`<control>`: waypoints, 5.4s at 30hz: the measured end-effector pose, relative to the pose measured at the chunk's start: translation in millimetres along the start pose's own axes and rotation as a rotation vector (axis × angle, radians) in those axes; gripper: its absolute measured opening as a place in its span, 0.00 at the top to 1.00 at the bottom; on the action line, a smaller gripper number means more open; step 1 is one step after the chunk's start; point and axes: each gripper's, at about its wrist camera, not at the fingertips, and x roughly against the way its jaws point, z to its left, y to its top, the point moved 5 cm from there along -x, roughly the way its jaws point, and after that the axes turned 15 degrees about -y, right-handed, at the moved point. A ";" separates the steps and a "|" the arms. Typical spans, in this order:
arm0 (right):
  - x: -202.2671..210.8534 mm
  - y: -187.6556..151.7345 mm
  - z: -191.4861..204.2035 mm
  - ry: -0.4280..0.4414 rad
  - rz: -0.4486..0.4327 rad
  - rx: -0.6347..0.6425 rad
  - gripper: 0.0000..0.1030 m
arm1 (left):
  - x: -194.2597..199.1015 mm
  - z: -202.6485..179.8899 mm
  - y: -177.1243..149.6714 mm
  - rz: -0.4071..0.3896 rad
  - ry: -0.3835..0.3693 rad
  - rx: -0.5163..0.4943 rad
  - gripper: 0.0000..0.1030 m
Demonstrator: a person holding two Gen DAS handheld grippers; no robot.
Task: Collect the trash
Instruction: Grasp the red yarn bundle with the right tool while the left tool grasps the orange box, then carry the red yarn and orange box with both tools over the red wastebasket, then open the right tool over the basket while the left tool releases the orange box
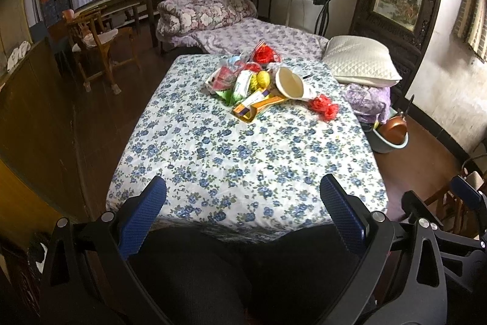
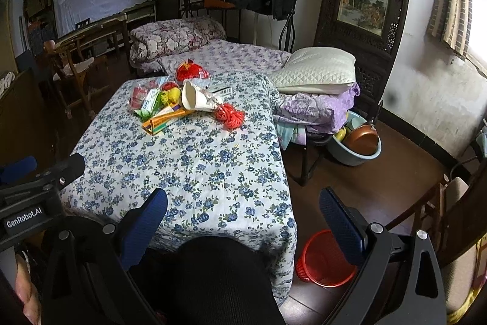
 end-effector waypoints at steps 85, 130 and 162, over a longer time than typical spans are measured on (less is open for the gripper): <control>-126.5 23.6 66.9 0.438 0.197 -0.050 0.65 | -151.9 49.9 29.8 0.106 -0.242 0.041 0.81; -170.6 -39.0 -157.1 0.092 0.238 -0.211 0.65 | -168.0 -212.9 1.2 0.234 -0.571 -0.311 0.81; -361.7 -284.1 -251.9 -0.013 0.731 -0.530 0.37 | -371.3 -350.0 -200.6 0.773 -0.578 -0.412 0.81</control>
